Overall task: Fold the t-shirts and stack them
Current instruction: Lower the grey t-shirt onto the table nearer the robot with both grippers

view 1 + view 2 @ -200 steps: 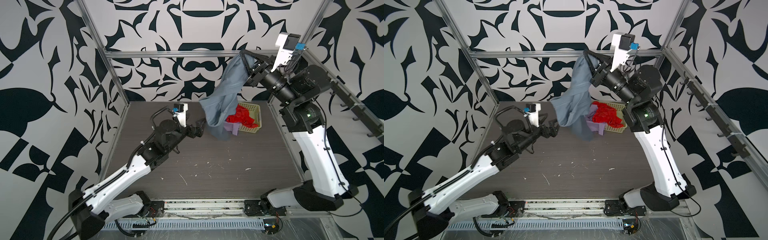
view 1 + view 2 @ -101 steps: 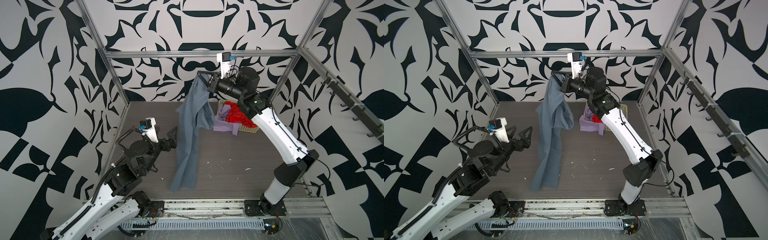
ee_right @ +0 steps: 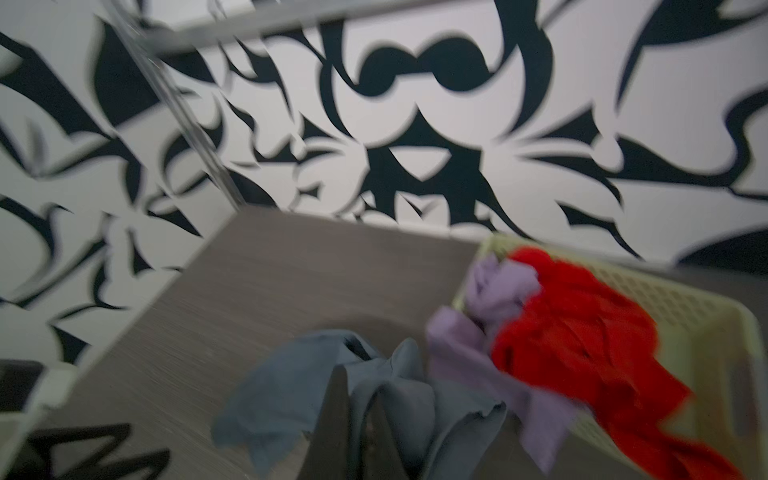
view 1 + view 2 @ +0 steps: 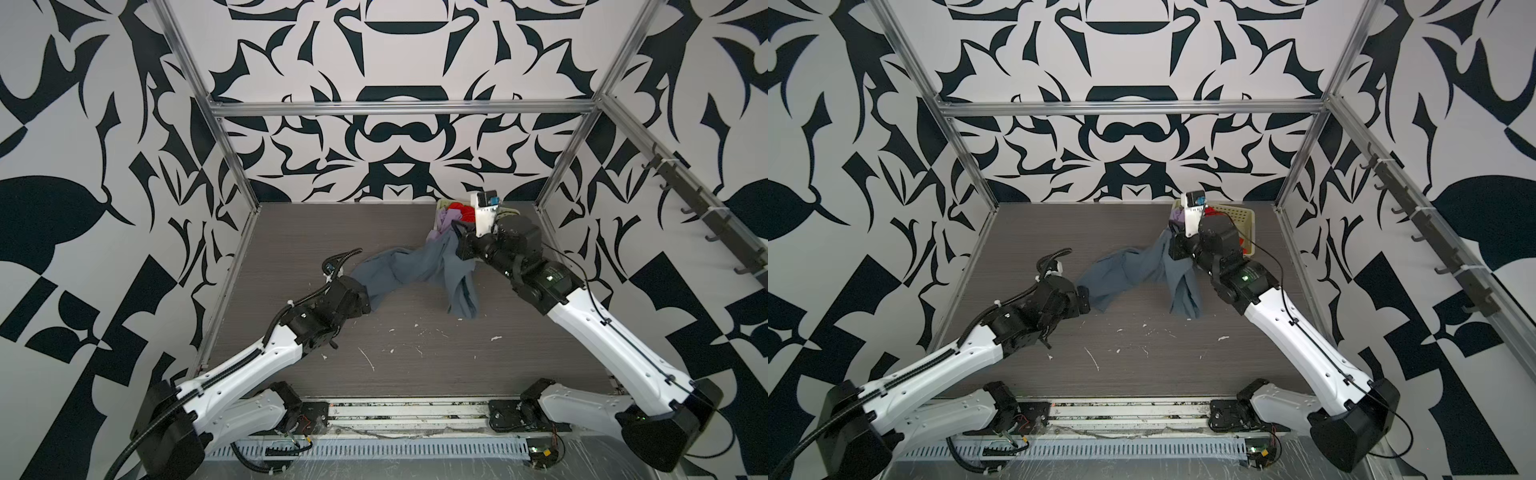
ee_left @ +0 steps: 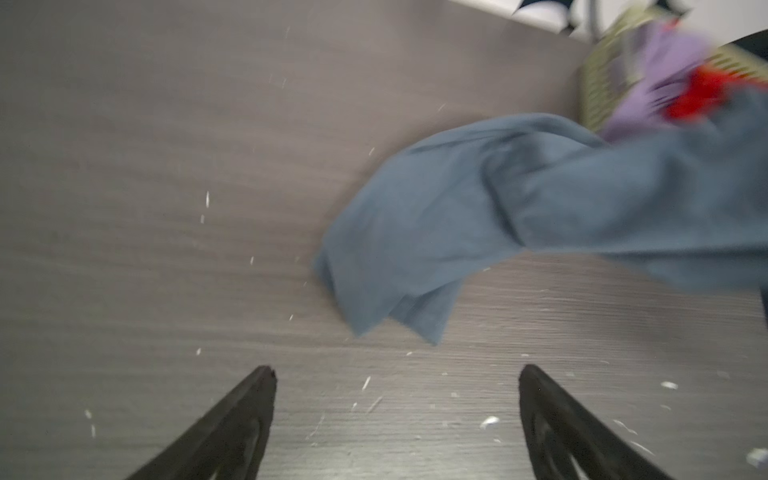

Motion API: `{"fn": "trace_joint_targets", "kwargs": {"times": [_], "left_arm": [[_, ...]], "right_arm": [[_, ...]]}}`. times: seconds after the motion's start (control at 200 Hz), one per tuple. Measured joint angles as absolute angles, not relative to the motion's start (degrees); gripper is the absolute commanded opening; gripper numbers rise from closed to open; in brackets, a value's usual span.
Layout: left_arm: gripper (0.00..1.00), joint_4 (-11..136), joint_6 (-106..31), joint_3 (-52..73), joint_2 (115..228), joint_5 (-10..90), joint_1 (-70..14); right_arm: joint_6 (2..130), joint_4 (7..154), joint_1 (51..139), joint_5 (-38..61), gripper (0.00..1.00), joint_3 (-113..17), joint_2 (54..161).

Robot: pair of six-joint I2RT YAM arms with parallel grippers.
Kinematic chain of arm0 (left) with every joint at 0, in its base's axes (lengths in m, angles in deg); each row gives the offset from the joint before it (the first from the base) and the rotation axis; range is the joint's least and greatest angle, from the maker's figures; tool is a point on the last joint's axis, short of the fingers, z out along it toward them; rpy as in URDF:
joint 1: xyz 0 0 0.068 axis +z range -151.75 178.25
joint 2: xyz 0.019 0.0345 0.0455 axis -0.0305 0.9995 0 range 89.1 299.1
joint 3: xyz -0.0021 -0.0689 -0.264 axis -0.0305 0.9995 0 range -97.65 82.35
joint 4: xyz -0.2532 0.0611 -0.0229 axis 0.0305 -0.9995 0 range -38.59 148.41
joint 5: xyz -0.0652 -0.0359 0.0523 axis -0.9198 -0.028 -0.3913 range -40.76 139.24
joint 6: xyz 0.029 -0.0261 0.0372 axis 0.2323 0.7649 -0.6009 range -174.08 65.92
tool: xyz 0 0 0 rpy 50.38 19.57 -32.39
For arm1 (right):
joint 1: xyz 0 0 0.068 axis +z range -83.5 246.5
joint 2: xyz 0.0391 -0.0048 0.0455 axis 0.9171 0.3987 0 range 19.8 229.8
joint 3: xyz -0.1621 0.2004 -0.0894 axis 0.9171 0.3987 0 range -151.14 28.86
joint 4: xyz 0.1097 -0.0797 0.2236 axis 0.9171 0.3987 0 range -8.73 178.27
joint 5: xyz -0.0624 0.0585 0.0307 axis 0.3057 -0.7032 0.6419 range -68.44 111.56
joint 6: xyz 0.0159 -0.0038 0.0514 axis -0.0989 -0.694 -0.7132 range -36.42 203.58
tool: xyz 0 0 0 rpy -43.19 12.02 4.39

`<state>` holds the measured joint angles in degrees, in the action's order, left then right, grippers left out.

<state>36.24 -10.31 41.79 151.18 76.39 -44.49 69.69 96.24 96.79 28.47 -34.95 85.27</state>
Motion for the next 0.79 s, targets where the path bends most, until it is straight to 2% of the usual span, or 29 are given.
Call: {"fn": "trace_joint_targets", "kwargs": {"times": [0.07,0.115,0.135,0.195,0.325,0.415,0.615,0.71,0.77,0.795], "left_arm": [[0.86,38.1,-8.4,42.9,154.8,74.0,-41.9],[0.86,39.6,-7.6,43.0,157.4,72.5,-40.4],[0.82,40.2,-7.4,42.9,158.3,71.9,-39.9],[0.82,42.0,-7.1,42.6,161.9,70.1,-38.5],[0.78,44.2,-8.1,39.6,169.8,67.2,-36.9],[0.65,45.7,-9.2,36.6,174.4,65.0,-35.6],[0.37,49.8,-9.4,33.6,180.8,60.5,-32.4],[0.2,50.4,-9.7,33.4,181.5,59.7,-32.1],[0.01,50.6,-10.0,33.2,181.4,59.3,-32.1],[0.0,50.6,-9.7,33.1,181.3,59.2,-32.1]], "right_arm": [[69.3,98.9,96.2,32.4,0.28,-30.3,85.1],[68.3,101.1,95.6,34.4,0.37,-28.0,85.1],[68.7,101.6,95.2,35.0,0.39,-27.3,85.1],[67.5,103.6,93.9,36.7,0.45,-25.5,84.9],[66.3,104.7,91.2,38.1,0.51,-24.2,83.3],[65.4,104.7,89.9,38.1,0.55,-23.7,81.4],[64.0,104.7,89.7,36.6,0.55,-21.6,80.3],[63.0,104.4,89.6,35.5,0.56,-19.3,80.3],[62.3,104.3,89.4,34.8,0.56,-17.9,80.7],[62.1,104.2,89.4,34.5,0.56,-17.4,81.0]]}}
